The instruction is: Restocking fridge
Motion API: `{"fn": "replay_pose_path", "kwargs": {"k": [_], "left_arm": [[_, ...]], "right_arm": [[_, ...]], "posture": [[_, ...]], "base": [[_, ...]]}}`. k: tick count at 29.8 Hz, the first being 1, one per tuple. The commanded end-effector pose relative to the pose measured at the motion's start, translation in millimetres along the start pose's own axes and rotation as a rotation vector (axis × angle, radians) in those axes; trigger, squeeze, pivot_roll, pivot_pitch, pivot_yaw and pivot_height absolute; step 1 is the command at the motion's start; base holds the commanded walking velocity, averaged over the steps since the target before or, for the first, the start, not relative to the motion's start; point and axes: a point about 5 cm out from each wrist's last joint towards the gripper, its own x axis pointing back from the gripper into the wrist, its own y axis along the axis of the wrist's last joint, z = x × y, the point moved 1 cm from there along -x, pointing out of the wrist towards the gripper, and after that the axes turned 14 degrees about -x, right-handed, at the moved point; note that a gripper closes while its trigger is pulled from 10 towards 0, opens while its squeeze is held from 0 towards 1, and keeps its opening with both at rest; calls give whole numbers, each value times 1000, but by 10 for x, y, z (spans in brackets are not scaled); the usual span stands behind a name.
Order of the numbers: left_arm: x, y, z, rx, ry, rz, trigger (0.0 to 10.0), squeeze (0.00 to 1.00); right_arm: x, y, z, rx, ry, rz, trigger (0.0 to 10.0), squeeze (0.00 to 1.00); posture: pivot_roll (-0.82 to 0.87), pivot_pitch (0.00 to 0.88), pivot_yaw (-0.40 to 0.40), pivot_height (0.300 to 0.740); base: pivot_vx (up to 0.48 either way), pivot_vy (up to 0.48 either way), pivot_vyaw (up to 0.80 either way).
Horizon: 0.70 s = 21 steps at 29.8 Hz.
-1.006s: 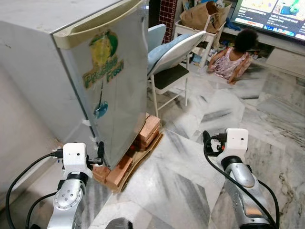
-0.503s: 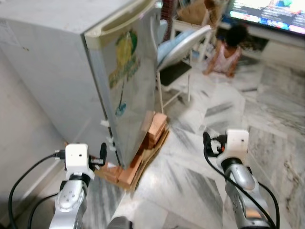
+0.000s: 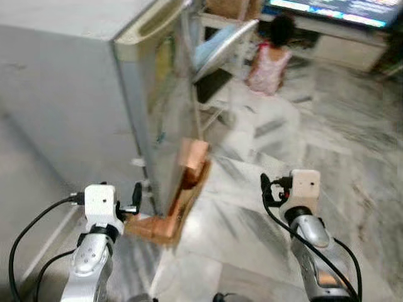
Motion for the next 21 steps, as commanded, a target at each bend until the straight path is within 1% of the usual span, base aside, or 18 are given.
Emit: {"fn": "replay_pose_path", "kwargs": {"k": [1,8,11,13,15,21], "left_arm": [[-5,36,-1,9,-19,-14,10000,0],[-20,38,13,-4,-3,-16,10000,0],[-22,46,43,-9,21,-25,10000,0],[-20,54,79,-12,43,-30,10000,0],[-17,59,94,-11,50,-34,10000,0],[-40,94,149,-25,90,-48,10000,0]], "right_arm": [[13,3,-15,-1,0,3,10000,0],[31,-8,-3,-2,8,7,10000,0],[50,3,-14,-8,9,-3,10000,0],[64,17,-20,-10,14,-10,10000,0],[69,28,-23,10,17,-17,10000,0],[72,23,-25,12,13,-16,10000,0]], "posture": [[98,85,-53,740],[93,84,-53,740],[91,82,-55,740],[91,82,-55,740],[90,82,-54,740],[89,81,-59,740]], "base": [[0,0,-800],[0,0,-800],[0,0,-679],[0,0,0],[0,0,0],[0,0,0]]}}
